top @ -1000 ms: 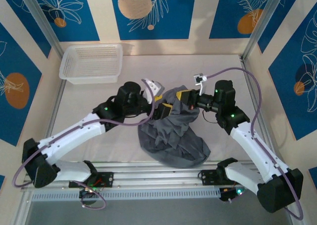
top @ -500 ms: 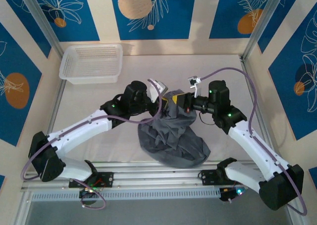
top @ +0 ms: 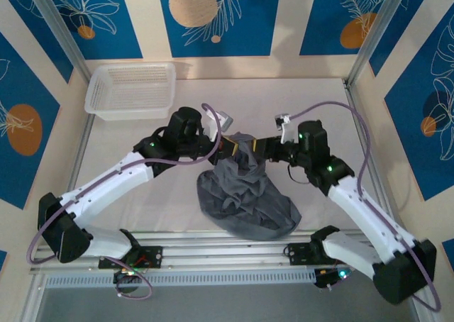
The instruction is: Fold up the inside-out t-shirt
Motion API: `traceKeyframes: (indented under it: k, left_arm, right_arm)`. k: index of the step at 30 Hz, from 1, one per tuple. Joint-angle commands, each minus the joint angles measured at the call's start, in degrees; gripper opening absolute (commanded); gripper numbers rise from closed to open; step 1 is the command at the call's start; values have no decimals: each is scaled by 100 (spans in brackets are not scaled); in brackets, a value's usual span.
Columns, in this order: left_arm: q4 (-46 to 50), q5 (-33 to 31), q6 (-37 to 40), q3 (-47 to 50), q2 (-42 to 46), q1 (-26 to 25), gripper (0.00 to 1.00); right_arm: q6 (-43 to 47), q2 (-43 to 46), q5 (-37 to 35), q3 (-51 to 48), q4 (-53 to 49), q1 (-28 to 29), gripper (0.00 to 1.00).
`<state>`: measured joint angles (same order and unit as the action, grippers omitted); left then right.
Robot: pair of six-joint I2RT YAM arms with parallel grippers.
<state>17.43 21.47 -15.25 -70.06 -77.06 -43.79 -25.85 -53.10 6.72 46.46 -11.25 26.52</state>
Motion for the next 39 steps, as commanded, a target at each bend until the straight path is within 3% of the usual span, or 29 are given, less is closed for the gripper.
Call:
traceKeyframes:
  k: [1, 5, 8, 9, 11, 13, 14, 15, 17, 19, 21, 24, 26, 29, 33, 35, 39]
  left_arm:
    - [-41, 281, -332, -177, -91, 107, 0]
    - [-137, 263, -446, -179, -142, 143, 0]
    - [-185, 293, -519, -191, -150, 160, 0]
    - [-173, 304, -522, -197, -138, 160, 0]
    - [-142, 295, -524, -201, -108, 171, 0]
    - [-93, 248, -502, -196, -60, 190, 0]
    - [-70, 194, -490, -181, -47, 202, 0]
    - [-14, 81, -464, -160, -38, 217, 0]
    - [272, -485, -374, -140, -74, 267, 3]
    - [853, -1523, -250, -187, -267, 353, 17]
    - [1267, -1938, -206, -241, -543, 562, 24]
    - [1033, -1695, -235, 110, -658, 952, 34]
    - [752, -1300, -317, 352, -574, 1198, 42]
    - [481, -816, -207, 512, -333, 1372, 55]
    - [-79, 558, 309, 686, 199, 1354, 70]
    - [-350, 926, 538, 782, 472, 1205, 75]
    - [-248, -26, 1039, 662, 629, 644, 78]
  right_arm:
    - [278, 761, -873, -359, 811, 487, 36]
    - [233, 685, -1201, -446, 947, 1174, 39]
    - [290, 276, -2116, -428, 783, 1480, 55]
    - [394, 141, -2269, -408, 773, 1514, 57]
    - [540, -81, -2472, -362, 803, 1521, 49]
    - [665, -232, -2412, -279, 840, 1489, 22]
    - [677, -253, -2245, -257, 887, 1465, 8]
    - [686, -241, -1981, -254, 990, 1437, 0]
    - [645, -165, -1326, -301, 1209, 1365, 0]
    - [335, -40, -663, -317, 1349, 1218, 0]
    - [-249, 94, 114, -324, 1448, 864, 0]
    - [-1178, 246, 1289, -482, 1871, 106, 0]
    - [-1619, 291, 1678, -563, 2018, -259, 0]
    - [-1774, 242, 1877, -494, 1693, -535, 0]
    - [-1767, 120, 1916, -454, 1510, -569, 0]
    - [-1831, 31, 1945, -453, 1567, -558, 0]
    - [-1909, -166, 2101, -338, 1623, -478, 0]
